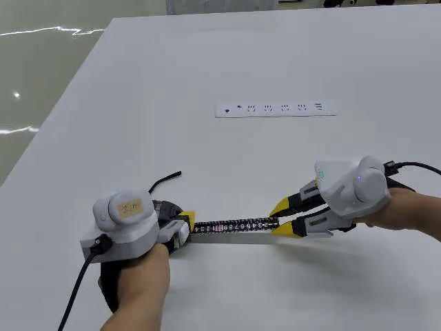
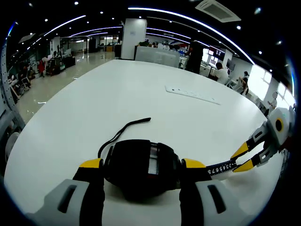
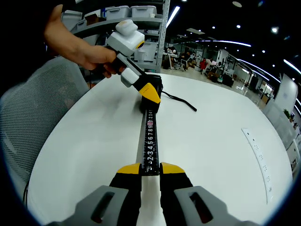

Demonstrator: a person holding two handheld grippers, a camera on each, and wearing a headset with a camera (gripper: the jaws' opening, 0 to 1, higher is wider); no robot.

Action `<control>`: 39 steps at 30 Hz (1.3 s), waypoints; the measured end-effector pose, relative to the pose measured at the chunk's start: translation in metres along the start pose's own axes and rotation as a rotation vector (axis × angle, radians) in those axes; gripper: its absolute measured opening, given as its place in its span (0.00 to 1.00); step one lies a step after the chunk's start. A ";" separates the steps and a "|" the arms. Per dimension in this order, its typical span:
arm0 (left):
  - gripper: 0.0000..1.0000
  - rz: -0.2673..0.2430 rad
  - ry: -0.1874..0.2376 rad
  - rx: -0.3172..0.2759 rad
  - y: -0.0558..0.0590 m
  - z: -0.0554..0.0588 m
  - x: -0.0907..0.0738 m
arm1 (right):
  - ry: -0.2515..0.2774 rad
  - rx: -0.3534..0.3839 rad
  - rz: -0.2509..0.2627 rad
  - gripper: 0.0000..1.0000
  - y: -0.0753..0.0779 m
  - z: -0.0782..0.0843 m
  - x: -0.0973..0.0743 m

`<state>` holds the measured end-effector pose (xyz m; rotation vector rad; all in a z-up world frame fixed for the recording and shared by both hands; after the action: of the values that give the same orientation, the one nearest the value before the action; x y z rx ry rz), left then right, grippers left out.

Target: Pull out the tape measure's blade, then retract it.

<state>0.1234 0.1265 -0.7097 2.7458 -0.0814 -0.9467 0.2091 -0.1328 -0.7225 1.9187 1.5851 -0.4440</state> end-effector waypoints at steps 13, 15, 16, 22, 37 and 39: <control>0.60 0.005 -0.001 -0.003 -0.002 0.000 0.001 | 0.006 -0.005 -0.006 0.14 0.002 -0.002 0.009; 0.60 0.005 -0.001 -0.003 -0.002 0.000 0.000 | 0.008 -0.004 -0.007 0.14 0.001 -0.004 0.009; 0.60 0.005 -0.002 -0.003 -0.001 0.000 -0.001 | 0.009 -0.004 -0.008 0.14 0.000 -0.005 0.008; 0.60 0.007 -0.003 -0.002 -0.004 0.001 0.004 | 0.012 -0.001 -0.009 0.14 0.000 -0.006 0.011; 0.60 0.007 -0.003 -0.004 -0.002 0.000 -0.002 | 0.014 0.000 -0.012 0.14 -0.001 -0.009 0.016; 0.60 0.008 -0.003 -0.005 -0.002 0.000 0.000 | 0.017 0.001 -0.012 0.14 -0.001 -0.010 0.017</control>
<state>0.1231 0.1287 -0.7105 2.7376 -0.0901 -0.9482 0.2111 -0.1133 -0.7255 1.9187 1.6084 -0.4347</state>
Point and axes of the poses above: the centre of the closed fingertips' face, and the gripper's own axes: x roughly forward along the fingers, y roughly to its right, z roughly out of its underside, the point moved 10 cm from there along -x, roughly backward along the fingers, and after that the axes turned 12 degrees about z, right-handed, at the moved point
